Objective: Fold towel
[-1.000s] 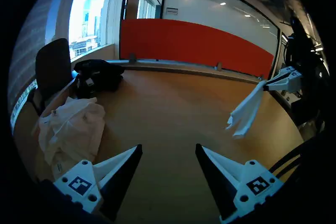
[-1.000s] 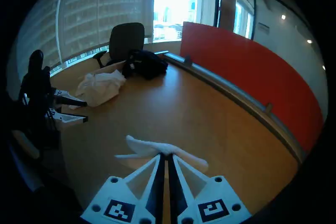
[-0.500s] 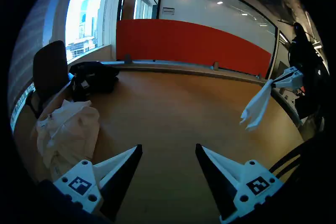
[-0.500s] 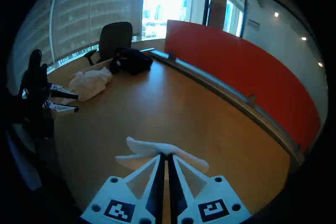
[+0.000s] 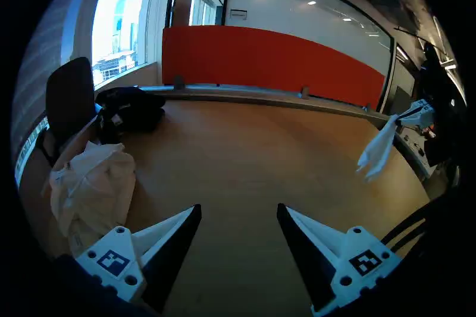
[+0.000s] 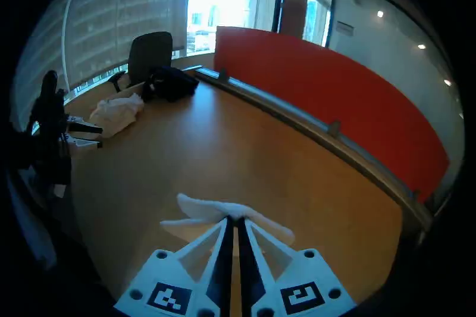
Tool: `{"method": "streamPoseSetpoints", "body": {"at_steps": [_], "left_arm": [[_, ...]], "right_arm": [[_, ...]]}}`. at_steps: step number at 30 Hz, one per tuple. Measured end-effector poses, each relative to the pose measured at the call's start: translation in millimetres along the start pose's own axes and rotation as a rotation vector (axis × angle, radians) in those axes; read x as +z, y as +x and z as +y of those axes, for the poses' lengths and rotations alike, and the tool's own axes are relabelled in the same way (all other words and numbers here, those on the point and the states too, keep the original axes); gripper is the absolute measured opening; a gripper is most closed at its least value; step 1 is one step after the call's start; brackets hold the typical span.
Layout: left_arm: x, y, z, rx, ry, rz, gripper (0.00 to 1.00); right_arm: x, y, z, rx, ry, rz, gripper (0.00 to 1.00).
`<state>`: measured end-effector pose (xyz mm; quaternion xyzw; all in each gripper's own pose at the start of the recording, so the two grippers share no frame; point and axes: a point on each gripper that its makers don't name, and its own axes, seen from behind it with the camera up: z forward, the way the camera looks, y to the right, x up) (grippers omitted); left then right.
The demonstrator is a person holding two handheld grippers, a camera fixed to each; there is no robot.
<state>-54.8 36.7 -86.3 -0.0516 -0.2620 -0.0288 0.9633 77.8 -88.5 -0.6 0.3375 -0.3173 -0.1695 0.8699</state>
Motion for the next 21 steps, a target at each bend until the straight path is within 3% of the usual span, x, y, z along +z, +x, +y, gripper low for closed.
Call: {"method": "streamPoseSetpoints", "body": {"at_steps": [21], "left_arm": [[13.0, 3, 24.4, 0.016, 0.003, -0.013, 0.94]], "right_arm": [[-71.5, -56, 117, 0.100, -0.145, -0.024, 0.05]]}}
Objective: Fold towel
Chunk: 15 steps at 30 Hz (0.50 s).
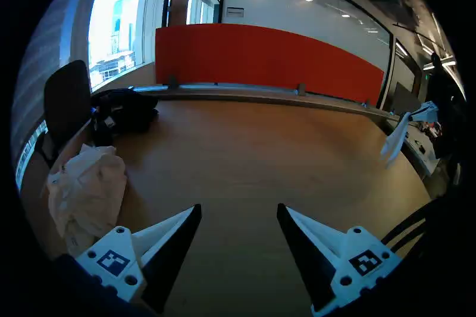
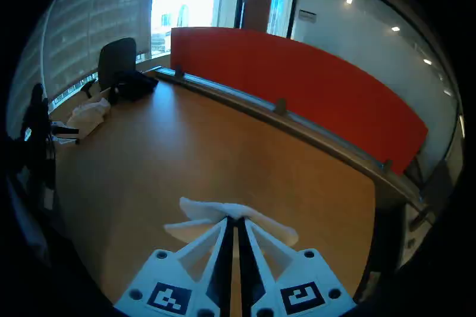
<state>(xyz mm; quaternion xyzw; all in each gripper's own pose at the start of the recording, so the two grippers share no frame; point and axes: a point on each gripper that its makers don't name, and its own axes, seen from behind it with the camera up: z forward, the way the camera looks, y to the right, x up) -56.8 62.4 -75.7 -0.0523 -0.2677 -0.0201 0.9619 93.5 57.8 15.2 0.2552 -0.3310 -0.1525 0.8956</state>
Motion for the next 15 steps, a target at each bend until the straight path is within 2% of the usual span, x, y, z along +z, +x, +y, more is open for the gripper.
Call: {"method": "streamPoseSetpoints", "body": {"at_steps": [15], "left_arm": [[2.9, 4, 6.8, 0.014, 0.008, -0.007, 0.94]], "right_arm": [[-6.5, -29, 45, 0.008, -0.038, -0.049, 0.05]]}}
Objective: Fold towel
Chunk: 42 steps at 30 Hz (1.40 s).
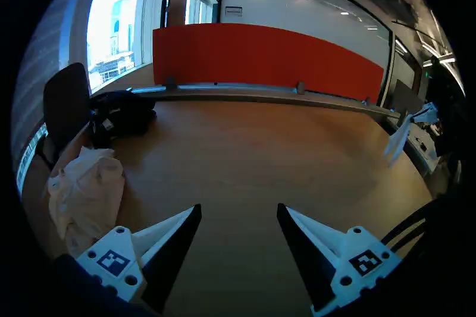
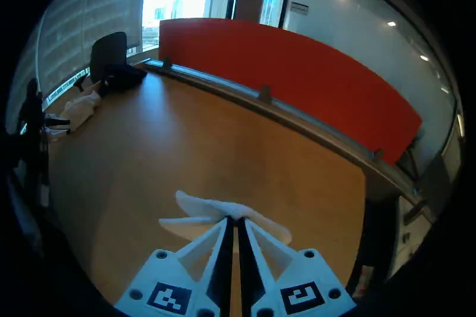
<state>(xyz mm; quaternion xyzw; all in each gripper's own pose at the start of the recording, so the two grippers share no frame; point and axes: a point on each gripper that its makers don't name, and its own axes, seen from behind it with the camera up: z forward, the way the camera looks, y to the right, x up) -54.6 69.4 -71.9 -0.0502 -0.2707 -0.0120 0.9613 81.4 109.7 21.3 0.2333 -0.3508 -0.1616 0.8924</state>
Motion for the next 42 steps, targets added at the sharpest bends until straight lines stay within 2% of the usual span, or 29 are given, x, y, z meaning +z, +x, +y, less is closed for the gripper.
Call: {"method": "streamPoseSetpoints", "body": {"at_steps": [13, 23, 29, 35, 42], "left_arm": [[-2.2, 1, 2.2, 0.003, 0.012, -0.004, 0.94], [-2.5, 2, 7.8, 0.012, 0.012, -0.009, 0.94], [-2.6, 4, 9.7, 0.020, 0.010, -0.010, 0.94], [-3.1, 5, 11.1, 0.019, 0.009, -0.009, 0.94], [-3.0, 3, 14.7, 0.023, 0.005, -0.012, 0.94]], "right_arm": [[1.5, -20, 35, 0.013, -0.029, -0.037, 0.05], [6.3, -38, 38, 0.017, -0.024, -0.061, 0.05], [3.1, -52, 40, 0.020, -0.027, -0.073, 0.05], [-5.6, -78, 44, 0.040, -0.036, -0.099, 0.05], [-16.2, -128, 49, 0.053, -0.051, -0.171, 0.05]]}}
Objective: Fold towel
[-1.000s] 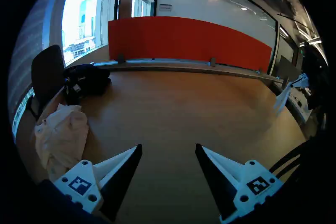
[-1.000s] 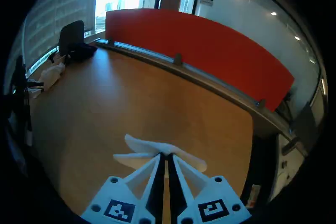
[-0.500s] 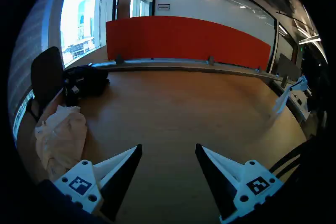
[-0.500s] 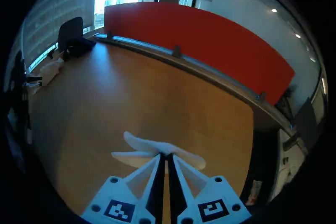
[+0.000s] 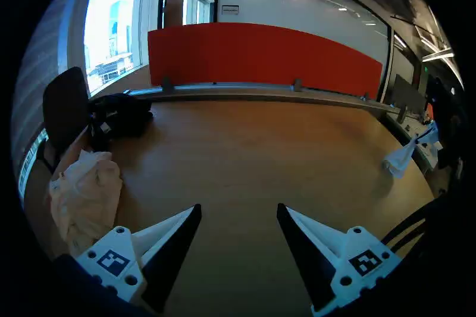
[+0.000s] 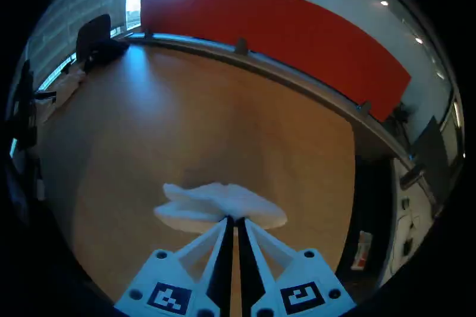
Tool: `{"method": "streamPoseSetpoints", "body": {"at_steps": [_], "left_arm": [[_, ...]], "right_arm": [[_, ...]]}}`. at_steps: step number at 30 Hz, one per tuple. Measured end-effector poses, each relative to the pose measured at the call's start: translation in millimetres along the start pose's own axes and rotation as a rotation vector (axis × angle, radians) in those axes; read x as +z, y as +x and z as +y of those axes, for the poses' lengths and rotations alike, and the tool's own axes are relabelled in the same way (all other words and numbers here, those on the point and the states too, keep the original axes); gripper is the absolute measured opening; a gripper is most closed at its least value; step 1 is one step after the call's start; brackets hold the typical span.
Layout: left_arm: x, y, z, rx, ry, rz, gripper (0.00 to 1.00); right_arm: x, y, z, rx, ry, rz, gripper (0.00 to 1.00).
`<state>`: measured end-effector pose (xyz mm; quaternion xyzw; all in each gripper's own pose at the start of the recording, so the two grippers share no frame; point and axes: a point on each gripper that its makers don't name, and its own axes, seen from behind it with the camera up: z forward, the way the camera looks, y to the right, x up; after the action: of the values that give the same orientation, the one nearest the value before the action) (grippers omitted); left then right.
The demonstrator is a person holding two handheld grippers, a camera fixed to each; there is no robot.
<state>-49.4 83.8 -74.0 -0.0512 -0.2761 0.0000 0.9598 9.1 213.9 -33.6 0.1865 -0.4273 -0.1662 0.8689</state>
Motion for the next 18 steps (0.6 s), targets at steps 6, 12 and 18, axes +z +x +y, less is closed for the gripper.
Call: {"method": "streamPoseSetpoints", "body": {"at_steps": [6, 12, 18], "left_arm": [[0.5, 0, 5.2, 0.005, -0.007, -0.002, 0.94], [0.9, 1, 7.9, 0.011, -0.009, -0.001, 0.94], [0.6, 1, 8.4, 0.013, -0.008, -0.003, 0.94]], "right_arm": [[1.8, -40, 2, 0.023, -0.005, -0.057, 0.05], [3.0, -68, 1, 0.035, -0.012, -0.102, 0.05], [7.4, -92, 3, 0.040, -0.029, -0.157, 0.05]]}}
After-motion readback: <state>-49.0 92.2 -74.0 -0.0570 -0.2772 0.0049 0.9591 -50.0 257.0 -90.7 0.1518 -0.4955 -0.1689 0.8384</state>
